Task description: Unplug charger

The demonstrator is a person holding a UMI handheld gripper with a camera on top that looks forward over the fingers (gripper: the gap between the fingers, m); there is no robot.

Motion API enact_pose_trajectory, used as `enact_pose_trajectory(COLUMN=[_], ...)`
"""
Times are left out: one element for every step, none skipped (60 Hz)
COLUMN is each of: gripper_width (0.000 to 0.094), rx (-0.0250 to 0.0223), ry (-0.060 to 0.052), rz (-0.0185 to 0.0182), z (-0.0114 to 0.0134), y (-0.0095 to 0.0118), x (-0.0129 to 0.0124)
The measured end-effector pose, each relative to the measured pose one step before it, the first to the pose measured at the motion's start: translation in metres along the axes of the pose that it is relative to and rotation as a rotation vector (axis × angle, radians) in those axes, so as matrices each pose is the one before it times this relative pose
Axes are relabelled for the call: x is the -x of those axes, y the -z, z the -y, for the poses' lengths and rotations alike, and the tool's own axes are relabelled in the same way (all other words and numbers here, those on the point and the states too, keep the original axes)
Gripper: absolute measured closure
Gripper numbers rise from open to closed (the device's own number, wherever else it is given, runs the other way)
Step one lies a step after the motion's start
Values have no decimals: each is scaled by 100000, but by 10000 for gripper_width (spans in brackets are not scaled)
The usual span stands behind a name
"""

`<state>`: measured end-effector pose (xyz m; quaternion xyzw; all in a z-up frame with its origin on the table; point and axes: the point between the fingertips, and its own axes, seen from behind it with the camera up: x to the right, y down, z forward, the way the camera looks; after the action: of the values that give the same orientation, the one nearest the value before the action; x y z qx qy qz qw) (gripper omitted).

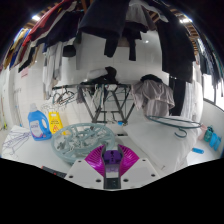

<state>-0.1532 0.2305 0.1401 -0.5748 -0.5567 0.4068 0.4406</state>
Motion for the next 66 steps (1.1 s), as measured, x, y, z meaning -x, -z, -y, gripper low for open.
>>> enact_pose_trajectory(gripper_width=[782,782,783,783,783,784,782,783,782,781,779,775,775,772,772,772,769,758,752,751,750,742,736,725,718,706,699,686,673,658,646,631,584,513,427,277,136,60,85,112,115,98,79,76,84,84,83,85,86,84,85,83,83,84,85,83,83,83,84,85,85,83,84,86,86,86], rx=[-141,-210,-314,-358,-44,113,373,578,792,953,1082,1295,1311,1322,1627,1628,1668,1658,1547,1148,1549,1387,1081,732,601,952,1338,1666,1670,1767,1733,1768,1860,2043,1393,1077,355,-150,-248,-161,355,5,-89,-55,-70,16,-36,-88,39,-117,-428,-464,-661,-851,-728,-419,-347,-115,-107,0,24,85,-4,-38,-62,-319], ry=[-575,337,611,420,640,349,96,-41,-37,141,428,679,796,525,348,134,75,209,428,517,672,713,916,1042,966,824,621,582,662,606,500,352,117,-238,-707,-733,-750,-629,-476,-428,-511,-525,-594,-425,-437,-421,-404,-292,-247,-37,-163,-265,-346,-411,-248,-70,-64,-140,-147,-288,-425,-498,-397,-179,-6,-15], rz=[112,-229,-729,-1037,-727,-581,-477,-631,-709,-711,-628,-580,-740,-887,-842,-468,-224,-319,-422,-146,-86,-23,-28,-137,-370,-630,-654,-282,63,382,533,511,429,249,-807,-633,-773,-877,-976,-1019,-783,-937,-587,-368,-855,-970,-806,-564,-139,-91,162,263,334,439,551,641,630,405,284,140,98,217,445,543,524,393], z=[538,491,501,315,490,196,47,-55,-190,-316,-399,-508,-611,-714,-674,-718,-781,-844,-837,-1175,-894,-799,-773,-689,-669,-705,-792,-906,-795,-725,-681,-667,-666,-629,-496,-377,-103,7,54,50,179,-60,35,2,31,11,21,29,280,141,143,185,237,259,241,183,137,125,90,57,62,43,52,38,30,-44], y=[427,345,393,425,146,261,217,150,113,48,-33,-76,-156,-166,-288,-275,-258,-260,-306,-117,-368,-407,-439,-378,-384,-361,-354,-235,-263,-288,-270,-225,-193,-62,-1,369,275,312,359,424,149,987,572,644,661,751,809,882,449,1445,1061,1098,1148,1173,1222,890,1284,1195,1258,1257,1306,1305,1291,1270,1245,1161], x=[-396,-575,-767,-596,-913,-772,-752,-743,-761,-753,-717,-669,-685,-613,-538,-483,-423,-424,-410,-447,-269,-171,-142,-165,-197,-273,-227,-134,-127,13,25,13,41,-48,-241,-172,-204,-263,-346,-342,-524,-105,-185,-102,-243,-244,-182,-128,-192,-56,18,65,76,137,163,234,185,130,106,86,115,169,215,282,256,213])
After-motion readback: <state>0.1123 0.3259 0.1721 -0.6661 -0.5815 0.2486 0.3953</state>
